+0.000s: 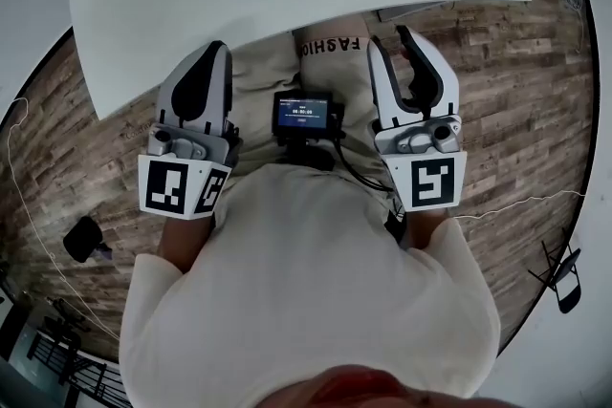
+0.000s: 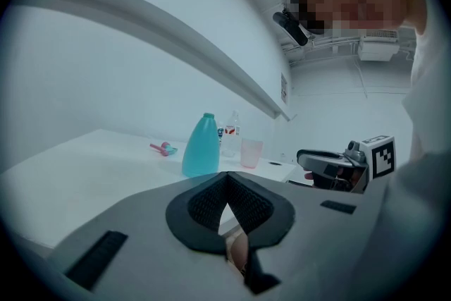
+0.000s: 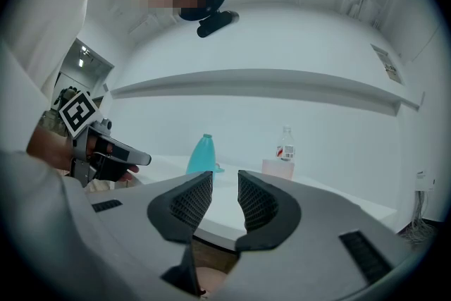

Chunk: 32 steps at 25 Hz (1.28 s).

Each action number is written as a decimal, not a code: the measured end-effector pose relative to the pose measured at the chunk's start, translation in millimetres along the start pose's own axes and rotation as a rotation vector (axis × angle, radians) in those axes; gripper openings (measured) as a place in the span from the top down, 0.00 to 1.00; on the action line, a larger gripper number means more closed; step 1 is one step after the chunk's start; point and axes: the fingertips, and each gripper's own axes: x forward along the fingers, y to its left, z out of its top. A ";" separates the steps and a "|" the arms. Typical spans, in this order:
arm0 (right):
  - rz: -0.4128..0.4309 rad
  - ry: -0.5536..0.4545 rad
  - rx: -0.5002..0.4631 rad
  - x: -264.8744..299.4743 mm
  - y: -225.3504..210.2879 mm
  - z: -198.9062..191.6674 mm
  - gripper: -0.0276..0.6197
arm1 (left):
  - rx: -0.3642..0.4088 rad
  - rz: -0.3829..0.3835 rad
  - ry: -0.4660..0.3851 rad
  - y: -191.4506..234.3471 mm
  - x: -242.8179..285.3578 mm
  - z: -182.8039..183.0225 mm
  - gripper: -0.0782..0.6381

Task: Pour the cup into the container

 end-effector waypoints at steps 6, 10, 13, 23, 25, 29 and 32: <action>0.008 -0.017 -0.005 11.9 1.7 6.6 0.81 | 0.007 0.025 0.005 13.4 -3.1 6.4 0.87; 0.012 -0.008 0.004 15.6 0.0 3.2 0.81 | 0.019 0.036 0.014 17.0 -3.6 8.7 0.87; 0.012 -0.014 -0.001 24.2 -6.8 2.1 0.81 | 0.038 0.042 0.007 21.0 1.4 16.5 0.87; 0.023 -0.013 0.001 26.1 -14.2 5.6 0.81 | 0.077 0.036 0.006 16.0 5.9 28.4 0.87; 0.021 -0.021 -0.006 28.5 -16.6 5.8 0.80 | 0.085 0.030 0.005 16.3 8.3 29.4 0.87; 0.020 -0.013 0.002 32.5 -14.3 1.7 0.80 | 0.092 0.032 0.014 22.2 8.7 28.0 0.87; 0.016 -0.024 -0.012 37.0 -14.7 3.4 0.80 | 0.094 0.032 0.005 27.0 12.2 28.6 0.87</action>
